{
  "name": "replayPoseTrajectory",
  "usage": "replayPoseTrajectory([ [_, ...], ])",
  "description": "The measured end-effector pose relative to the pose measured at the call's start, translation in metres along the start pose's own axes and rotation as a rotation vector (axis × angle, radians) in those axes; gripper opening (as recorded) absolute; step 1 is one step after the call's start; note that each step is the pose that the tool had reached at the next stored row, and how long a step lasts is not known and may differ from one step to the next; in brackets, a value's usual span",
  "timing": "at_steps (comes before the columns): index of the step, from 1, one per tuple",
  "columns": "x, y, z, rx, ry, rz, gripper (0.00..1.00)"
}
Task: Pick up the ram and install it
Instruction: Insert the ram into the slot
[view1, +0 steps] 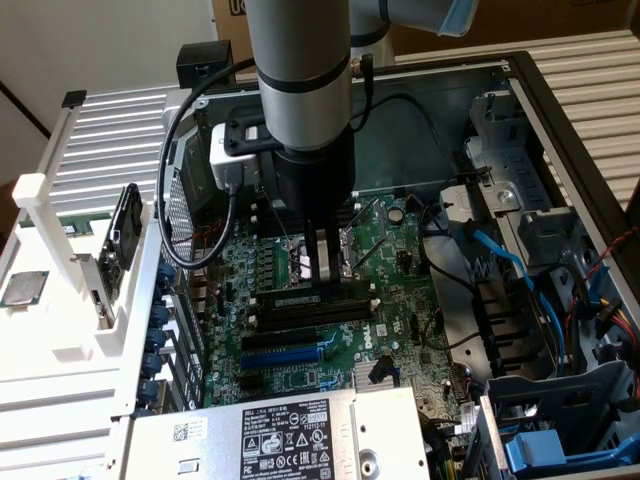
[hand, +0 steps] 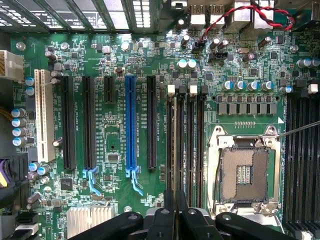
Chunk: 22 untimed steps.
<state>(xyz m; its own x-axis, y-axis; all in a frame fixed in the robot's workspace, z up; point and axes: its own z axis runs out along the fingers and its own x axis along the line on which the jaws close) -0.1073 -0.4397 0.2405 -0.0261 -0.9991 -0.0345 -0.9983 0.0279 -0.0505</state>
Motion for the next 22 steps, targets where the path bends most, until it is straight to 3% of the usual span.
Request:
replayPoseTrajectory([
  [13, -0.0007, 0.0001, 0.0, 0.0004, 0.0067, 0.0, 0.12],
  [18, -0.0008, 0.0009, 0.0, 0.0068, 0.0079, -0.001, 0.12],
  [22, -0.0008, 0.0014, 0.0001, 0.0077, 0.0079, -0.001, 0.12],
])
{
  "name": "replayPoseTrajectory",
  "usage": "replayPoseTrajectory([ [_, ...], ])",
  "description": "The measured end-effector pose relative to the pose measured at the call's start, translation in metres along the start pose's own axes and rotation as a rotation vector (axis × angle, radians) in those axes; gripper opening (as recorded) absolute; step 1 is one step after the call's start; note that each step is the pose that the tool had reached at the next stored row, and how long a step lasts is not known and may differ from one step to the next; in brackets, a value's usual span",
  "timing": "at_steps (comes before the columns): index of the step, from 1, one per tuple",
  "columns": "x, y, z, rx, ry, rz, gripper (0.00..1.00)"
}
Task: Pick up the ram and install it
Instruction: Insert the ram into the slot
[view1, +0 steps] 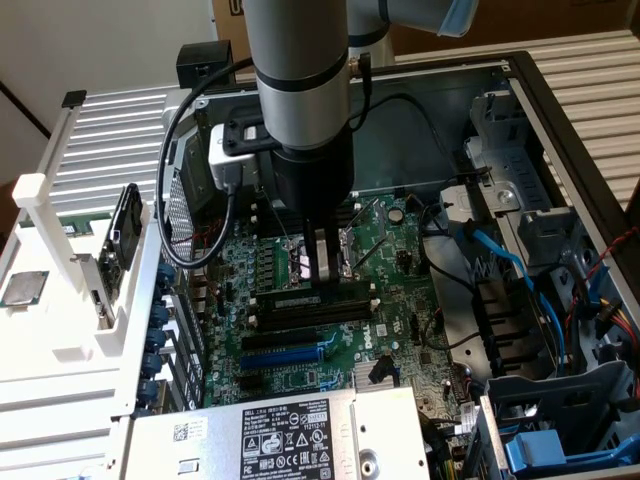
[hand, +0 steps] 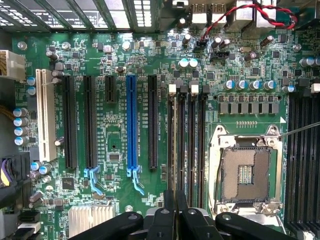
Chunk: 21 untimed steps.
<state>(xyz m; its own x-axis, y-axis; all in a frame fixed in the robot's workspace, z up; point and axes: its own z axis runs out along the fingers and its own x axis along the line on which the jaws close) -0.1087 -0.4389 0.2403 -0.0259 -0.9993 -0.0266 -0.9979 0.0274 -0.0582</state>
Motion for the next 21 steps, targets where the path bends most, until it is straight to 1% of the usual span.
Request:
replayPoseTrajectory([
  [21, -0.0017, 0.0012, 0.0031, 0.0001, 0.0012, 0.0, 0.12],
])
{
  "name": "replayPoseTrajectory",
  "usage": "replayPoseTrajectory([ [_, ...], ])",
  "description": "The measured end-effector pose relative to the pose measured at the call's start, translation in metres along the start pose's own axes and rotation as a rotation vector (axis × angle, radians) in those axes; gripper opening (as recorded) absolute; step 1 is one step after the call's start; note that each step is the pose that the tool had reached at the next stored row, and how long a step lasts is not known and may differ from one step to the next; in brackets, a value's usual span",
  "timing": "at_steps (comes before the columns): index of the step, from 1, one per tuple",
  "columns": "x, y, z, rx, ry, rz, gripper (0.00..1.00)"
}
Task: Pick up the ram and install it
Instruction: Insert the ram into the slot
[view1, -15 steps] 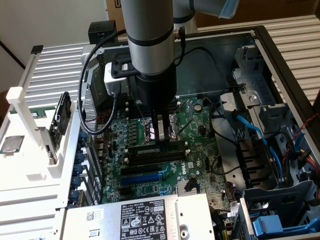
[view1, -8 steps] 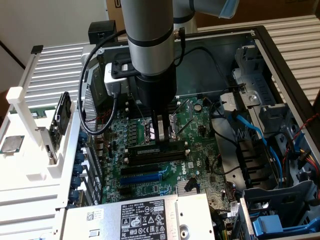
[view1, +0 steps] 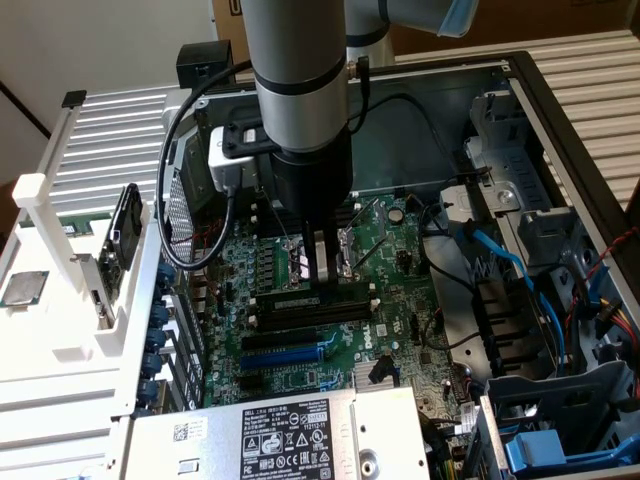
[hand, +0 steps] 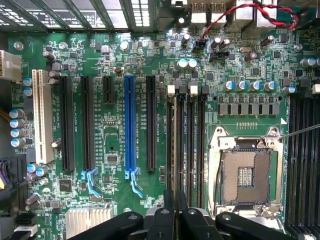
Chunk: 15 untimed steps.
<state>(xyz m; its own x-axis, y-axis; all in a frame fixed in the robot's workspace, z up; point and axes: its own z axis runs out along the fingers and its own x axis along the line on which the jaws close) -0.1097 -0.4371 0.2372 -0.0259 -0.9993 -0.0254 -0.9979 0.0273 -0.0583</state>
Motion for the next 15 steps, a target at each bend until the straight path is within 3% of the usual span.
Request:
replayPoseTrajectory([
  [15, 0.0001, 0.0008, 0.0019, -0.0001, 0.0003, 0.0, 0.12],
])
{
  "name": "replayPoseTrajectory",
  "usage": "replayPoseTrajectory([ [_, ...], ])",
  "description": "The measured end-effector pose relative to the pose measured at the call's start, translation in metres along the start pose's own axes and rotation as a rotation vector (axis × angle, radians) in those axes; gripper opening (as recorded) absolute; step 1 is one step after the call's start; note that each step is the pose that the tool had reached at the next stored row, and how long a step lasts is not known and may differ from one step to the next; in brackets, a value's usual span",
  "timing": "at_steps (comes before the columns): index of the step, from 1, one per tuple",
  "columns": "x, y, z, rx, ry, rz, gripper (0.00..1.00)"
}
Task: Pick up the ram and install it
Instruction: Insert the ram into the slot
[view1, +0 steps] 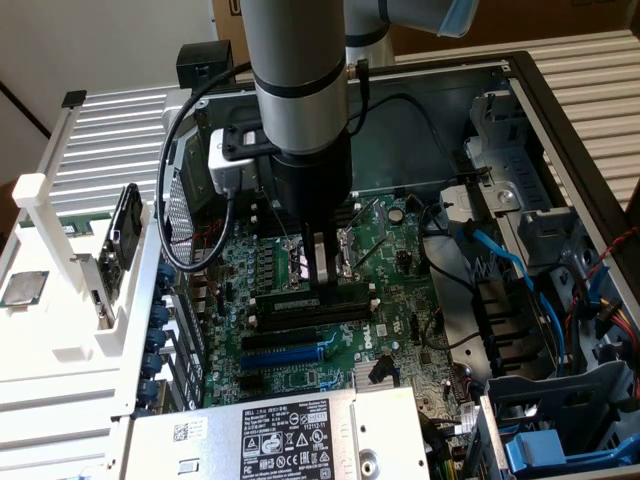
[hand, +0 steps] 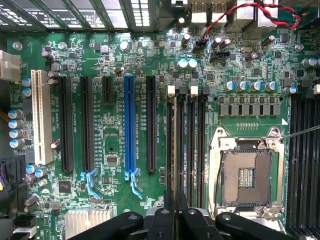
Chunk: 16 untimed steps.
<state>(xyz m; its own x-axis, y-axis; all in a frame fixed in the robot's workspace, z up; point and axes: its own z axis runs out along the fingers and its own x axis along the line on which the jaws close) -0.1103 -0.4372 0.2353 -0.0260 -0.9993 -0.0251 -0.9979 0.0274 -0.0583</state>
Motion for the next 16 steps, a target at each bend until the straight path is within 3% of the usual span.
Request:
replayPoseTrajectory([
  [16, 0.0001, -0.0001, 0.001, 0.0003, 0.0075, 0.0, 0.12],
])
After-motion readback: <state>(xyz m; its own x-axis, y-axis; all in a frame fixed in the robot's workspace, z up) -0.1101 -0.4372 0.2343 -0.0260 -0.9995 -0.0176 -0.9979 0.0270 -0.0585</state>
